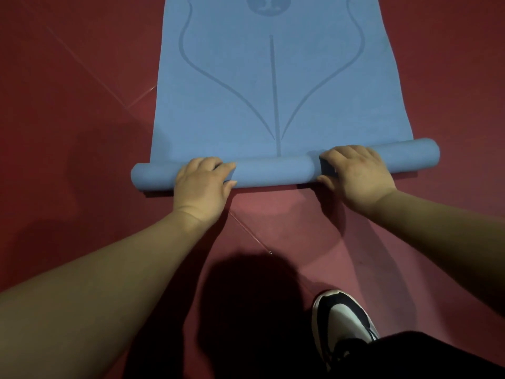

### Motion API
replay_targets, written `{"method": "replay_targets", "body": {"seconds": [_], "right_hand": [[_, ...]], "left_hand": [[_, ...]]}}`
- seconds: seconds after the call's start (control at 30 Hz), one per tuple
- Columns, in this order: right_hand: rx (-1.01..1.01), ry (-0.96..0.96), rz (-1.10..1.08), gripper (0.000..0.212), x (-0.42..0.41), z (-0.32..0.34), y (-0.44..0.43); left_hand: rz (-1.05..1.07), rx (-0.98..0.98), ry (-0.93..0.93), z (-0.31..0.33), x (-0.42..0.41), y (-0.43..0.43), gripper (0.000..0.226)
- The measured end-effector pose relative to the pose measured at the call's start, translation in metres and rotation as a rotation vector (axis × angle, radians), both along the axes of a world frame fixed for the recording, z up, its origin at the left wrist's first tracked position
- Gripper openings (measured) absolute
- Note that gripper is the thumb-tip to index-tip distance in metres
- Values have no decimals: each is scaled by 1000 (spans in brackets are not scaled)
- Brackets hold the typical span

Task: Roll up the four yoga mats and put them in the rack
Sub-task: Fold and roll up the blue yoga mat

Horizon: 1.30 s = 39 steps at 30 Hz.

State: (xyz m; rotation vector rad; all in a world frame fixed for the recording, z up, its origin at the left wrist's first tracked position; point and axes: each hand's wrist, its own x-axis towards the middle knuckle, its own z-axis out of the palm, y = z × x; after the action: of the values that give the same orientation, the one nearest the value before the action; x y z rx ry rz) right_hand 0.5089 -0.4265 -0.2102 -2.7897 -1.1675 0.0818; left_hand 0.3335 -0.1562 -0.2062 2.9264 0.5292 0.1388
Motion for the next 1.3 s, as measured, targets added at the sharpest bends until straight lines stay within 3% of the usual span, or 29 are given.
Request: {"method": "replay_targets", "body": {"seconds": [0.13,0.3,0.47,0.57,0.73,1.03,1.3], "right_hand": [[50,-35,-26,55,-10,-4,-2],[84,21,-39,63,-1,-4,5],[137,9,-13,55,10,-13,6],[88,38,-14,70,13,-15,8],[11,42,-12,70,21,-12,18],[-10,12,32,69,27,-3,14],[-4,48,54,72,-25,7,-31]], "left_hand": [[6,9,91,1,2,0,56],[46,55,121,6,15,2,52],[3,67,107,-1,23,6,55],[-1,61,114,-6,25,4,59],[12,-9,223,-12,30,5,86],[-17,55,265,-7,39,10,64],[-119,32,280,3,-17,-12,71]]}}
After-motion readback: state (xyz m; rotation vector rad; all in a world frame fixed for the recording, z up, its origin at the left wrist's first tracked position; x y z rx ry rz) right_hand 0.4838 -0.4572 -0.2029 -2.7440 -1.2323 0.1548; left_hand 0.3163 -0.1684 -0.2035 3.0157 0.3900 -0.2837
